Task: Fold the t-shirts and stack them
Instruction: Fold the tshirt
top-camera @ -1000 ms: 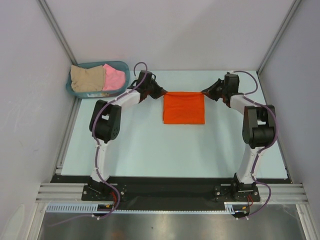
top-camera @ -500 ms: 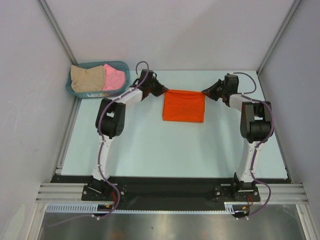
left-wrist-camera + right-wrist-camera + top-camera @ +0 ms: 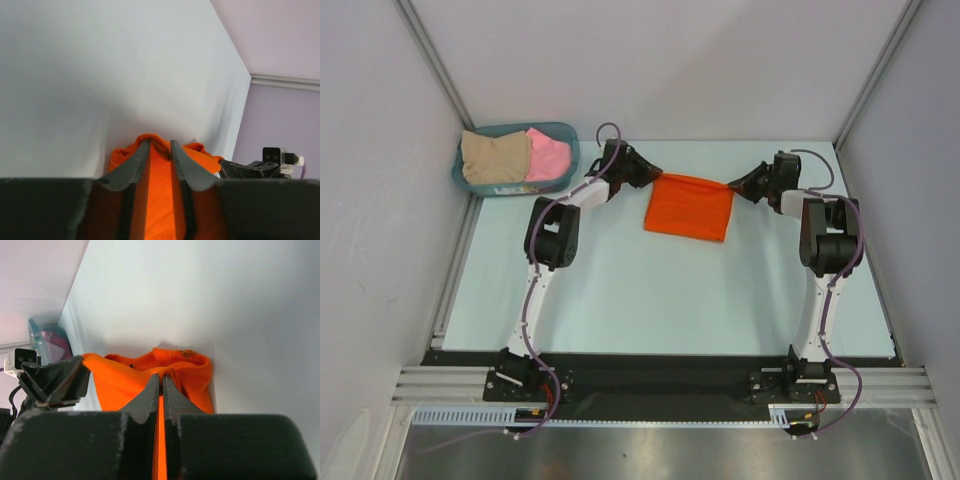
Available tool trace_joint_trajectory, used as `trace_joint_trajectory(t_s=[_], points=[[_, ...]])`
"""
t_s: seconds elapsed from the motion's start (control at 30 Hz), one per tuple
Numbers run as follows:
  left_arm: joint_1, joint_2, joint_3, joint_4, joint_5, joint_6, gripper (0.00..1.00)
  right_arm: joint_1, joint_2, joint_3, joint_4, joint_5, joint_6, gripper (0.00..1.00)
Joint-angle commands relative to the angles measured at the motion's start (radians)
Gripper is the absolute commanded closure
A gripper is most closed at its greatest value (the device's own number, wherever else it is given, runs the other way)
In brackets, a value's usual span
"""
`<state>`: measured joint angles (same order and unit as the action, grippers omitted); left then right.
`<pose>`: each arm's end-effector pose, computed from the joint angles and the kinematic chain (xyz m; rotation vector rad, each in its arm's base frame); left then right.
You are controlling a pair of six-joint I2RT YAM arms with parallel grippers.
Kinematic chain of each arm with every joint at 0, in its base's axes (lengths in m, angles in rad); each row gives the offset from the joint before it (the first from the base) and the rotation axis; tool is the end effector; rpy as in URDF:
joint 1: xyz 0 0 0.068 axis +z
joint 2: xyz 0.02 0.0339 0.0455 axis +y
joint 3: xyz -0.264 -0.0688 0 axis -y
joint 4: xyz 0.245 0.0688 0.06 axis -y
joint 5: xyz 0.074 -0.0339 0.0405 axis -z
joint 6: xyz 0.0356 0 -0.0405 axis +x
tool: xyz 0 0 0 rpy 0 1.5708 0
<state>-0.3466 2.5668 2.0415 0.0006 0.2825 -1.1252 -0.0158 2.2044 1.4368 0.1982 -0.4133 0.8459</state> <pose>0.5396 -0.2054 0.1319 -0.6967 2.1939 -1.1298 0.4842 0.0066 0.1418 0.6946 2.1198 0.9142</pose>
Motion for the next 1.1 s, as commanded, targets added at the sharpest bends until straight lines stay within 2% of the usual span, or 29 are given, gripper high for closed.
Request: trace_joint_trajectory(t_s=[0.0,0.13,0.17,0.23,0.27,0.37,0.43,0.57,0.67,0.8,0.9,1.07], points=[[0.02,0.041,0.114,0.066,0.026,0.013,0.64,-0.021,0.003,0.028,0.058,0.013,-0.01,0.95],[0.023,0.023,0.184,-0.029,-0.009,0.12,0.55,-0.039,0.035,0.086,0.035,-0.013,-0.054,0.86],[0.023,0.003,0.18,-0.049,-0.047,0.152,0.5,-0.053,0.032,0.094,0.03,-0.021,-0.063,0.78],[0.023,-0.077,0.137,-0.089,-0.075,0.241,0.47,-0.062,0.018,0.131,0.005,-0.03,-0.131,0.73],[0.024,-0.103,0.112,-0.091,-0.085,0.266,0.45,-0.067,0.0,0.145,-0.053,-0.012,-0.16,0.66],[0.023,-0.21,0.015,-0.068,-0.066,0.333,0.43,-0.073,-0.04,0.177,-0.152,0.019,-0.272,0.59],[0.017,-0.266,-0.059,-0.034,-0.031,0.366,0.43,-0.07,-0.098,0.157,-0.163,0.03,-0.291,0.59],[0.008,-0.286,-0.208,0.174,0.095,0.305,0.45,-0.018,-0.184,0.004,0.007,-0.021,-0.236,0.55],[-0.005,-0.219,-0.257,0.433,0.162,0.179,0.49,0.013,-0.141,-0.032,0.175,-0.099,-0.118,0.58],[-0.029,-0.091,-0.199,0.57,0.169,0.053,0.49,0.043,-0.013,-0.041,0.393,-0.177,0.051,0.67],[-0.035,0.042,-0.037,0.506,0.147,0.012,0.49,0.034,0.099,0.01,0.486,-0.222,0.143,0.76],[-0.035,0.185,0.175,0.423,0.09,-0.051,0.48,-0.01,0.186,0.051,0.474,-0.223,0.153,0.79]])
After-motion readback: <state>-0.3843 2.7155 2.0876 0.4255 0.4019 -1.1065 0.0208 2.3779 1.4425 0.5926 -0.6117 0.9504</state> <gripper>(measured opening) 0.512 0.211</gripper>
